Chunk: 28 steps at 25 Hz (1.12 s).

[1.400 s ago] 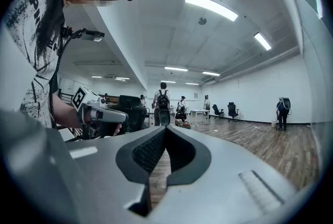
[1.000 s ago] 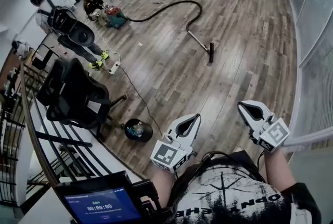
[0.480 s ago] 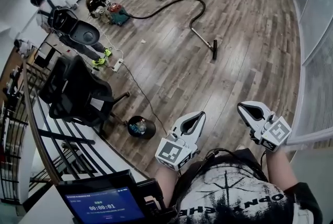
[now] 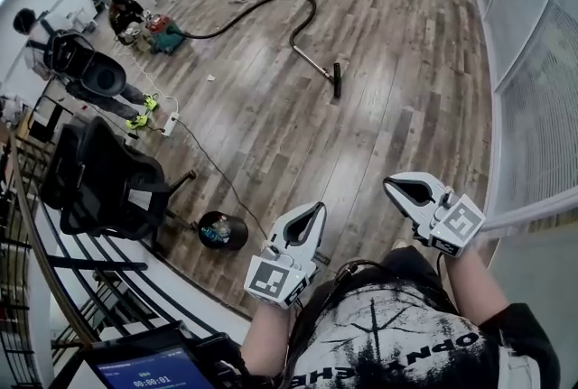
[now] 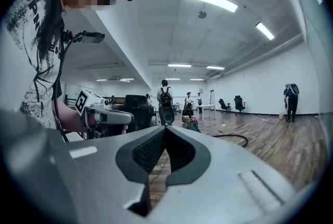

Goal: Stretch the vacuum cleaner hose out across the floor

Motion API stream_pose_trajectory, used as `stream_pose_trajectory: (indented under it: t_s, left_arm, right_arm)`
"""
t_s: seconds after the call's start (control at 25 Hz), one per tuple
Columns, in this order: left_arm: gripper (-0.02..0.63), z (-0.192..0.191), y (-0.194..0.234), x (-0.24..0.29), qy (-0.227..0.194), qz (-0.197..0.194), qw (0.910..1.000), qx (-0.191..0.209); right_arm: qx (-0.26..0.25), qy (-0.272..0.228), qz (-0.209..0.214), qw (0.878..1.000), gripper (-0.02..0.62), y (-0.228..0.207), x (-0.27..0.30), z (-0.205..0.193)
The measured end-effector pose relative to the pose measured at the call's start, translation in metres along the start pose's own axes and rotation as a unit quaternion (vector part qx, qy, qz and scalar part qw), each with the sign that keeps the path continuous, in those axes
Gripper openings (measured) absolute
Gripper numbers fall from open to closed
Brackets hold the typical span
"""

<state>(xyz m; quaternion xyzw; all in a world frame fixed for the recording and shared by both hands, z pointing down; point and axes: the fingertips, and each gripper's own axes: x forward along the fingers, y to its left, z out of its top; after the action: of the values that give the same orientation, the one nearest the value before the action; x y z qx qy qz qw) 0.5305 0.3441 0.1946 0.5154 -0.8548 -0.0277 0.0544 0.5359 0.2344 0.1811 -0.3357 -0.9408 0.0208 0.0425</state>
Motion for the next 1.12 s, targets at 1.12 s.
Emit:
stream_pose_trajectory:
  t_s: [1.12]
  left_arm:
    - [0.0, 0.014, 0.073, 0.12, 0.002, 0.065, 0.9973, -0.034]
  right_arm:
    - [-0.042, 0.022, 0.038, 0.998, 0.006, -0.157, 0.053, 0.007]
